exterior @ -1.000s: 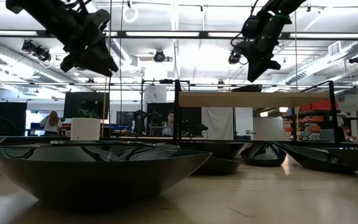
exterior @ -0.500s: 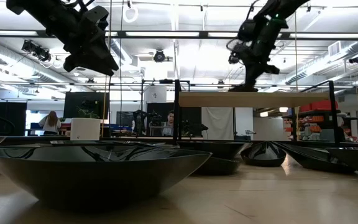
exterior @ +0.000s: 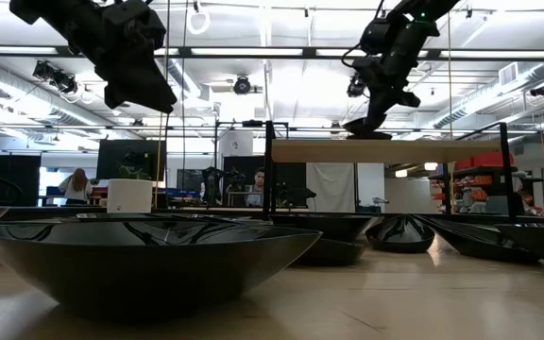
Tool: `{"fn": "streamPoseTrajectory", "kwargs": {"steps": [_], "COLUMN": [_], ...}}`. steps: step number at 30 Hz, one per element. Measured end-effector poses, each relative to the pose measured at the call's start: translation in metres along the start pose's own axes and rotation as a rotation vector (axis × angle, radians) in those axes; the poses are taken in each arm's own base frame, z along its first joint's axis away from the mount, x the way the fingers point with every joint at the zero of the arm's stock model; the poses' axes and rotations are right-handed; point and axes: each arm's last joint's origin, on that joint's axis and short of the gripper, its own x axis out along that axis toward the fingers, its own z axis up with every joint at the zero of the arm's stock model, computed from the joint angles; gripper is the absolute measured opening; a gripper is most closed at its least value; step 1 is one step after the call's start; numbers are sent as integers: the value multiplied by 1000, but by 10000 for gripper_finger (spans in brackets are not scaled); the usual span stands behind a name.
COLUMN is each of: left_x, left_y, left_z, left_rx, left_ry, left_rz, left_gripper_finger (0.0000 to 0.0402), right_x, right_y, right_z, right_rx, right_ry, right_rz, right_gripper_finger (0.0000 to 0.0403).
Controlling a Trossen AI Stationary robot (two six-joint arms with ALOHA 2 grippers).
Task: Pick & Place Mini shaped plates
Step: Stack the leaf-shaped plate on top of the leaf-shaped plate on the shelf
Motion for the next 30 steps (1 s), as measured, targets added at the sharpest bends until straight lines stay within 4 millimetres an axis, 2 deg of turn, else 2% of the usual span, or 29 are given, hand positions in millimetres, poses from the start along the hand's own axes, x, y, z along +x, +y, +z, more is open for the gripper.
{"fn": "streamPoseTrajectory", "kwargs": {"steps": [5,18,24,30], "left_x": [0,0,0,0], "left_y": [0,0,-1,-2], "left_z": [0,1,5,6], "left_rx": [-7,-11,-22,-57], "left_ry": [3,-19,-55,-78], "left_rz": [-6,17,2,5], "left_gripper_finger": [126,126,126,126], "right_x": [5,1,11,11], "right_y": [-3,-20,-21,-20], "right_z": [2,3,5,8], "right_rx": [-42,-49,-56,-73], "right_ry": [10,10,37,14], "right_rz": [-5,0,41,57], "right_gripper_finger": [10,21,50,98]}}
